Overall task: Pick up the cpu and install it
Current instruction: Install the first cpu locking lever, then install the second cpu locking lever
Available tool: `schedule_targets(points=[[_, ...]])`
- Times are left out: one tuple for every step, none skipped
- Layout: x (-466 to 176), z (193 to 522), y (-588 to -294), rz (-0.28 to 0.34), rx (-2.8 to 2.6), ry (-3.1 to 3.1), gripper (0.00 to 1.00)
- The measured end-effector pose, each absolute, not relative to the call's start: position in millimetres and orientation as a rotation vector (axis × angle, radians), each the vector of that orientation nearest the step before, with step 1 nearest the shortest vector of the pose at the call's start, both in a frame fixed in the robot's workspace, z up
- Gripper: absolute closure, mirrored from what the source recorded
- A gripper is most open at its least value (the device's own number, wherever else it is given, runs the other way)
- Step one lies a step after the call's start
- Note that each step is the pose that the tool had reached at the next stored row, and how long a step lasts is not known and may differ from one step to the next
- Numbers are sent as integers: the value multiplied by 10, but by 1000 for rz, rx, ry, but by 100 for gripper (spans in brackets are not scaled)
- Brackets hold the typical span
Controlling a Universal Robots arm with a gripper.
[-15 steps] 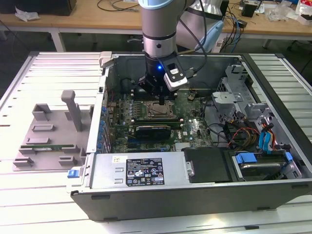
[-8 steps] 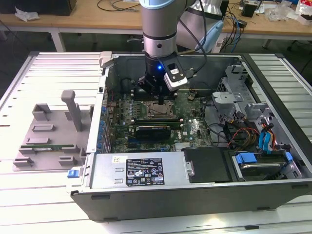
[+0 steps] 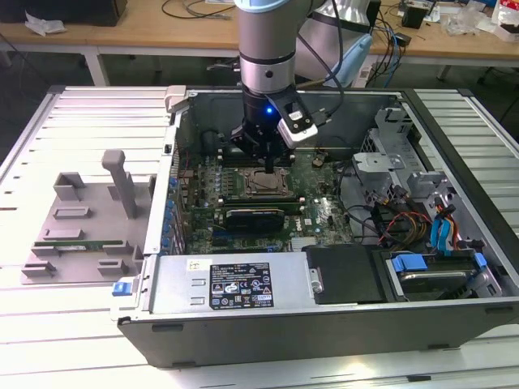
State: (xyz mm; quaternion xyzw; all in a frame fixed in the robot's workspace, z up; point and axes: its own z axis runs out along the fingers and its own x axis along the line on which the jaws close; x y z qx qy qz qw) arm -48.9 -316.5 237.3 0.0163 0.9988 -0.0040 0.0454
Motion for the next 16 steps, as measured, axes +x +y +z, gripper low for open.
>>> schedule_targets(points=[[-489, 2373, -3168, -12, 43, 3050, 89], [-489, 2372, -3170, -11, 26, 3051, 89], [-488, 2372, -3170, -10, 6, 3051, 89], [-488, 2372, -3170, -11, 5, 3051, 89], [-488, 2372, -3170, -11, 5, 3051, 89], [-488, 2372, -3170, -11, 5, 3051, 89], [-488, 2372, -3170, -11, 5, 3051, 89], [-488, 2372, -3170, -11, 5, 3051, 89], [-488, 2372, -3170, -11, 5, 3051, 89], [-488, 2372, -3170, -11, 5, 3051, 89], [-488, 2372, -3170, -11, 5, 3051, 89], [-488, 2372, -3170, -11, 5, 3051, 89], [-488, 2372, -3170, -11, 4, 3051, 89], [-488, 2372, -3170, -11, 4, 3051, 89], [-488, 2372, -3170, -11, 5, 3051, 89], [-488, 2372, -3170, -11, 4, 3051, 89]])
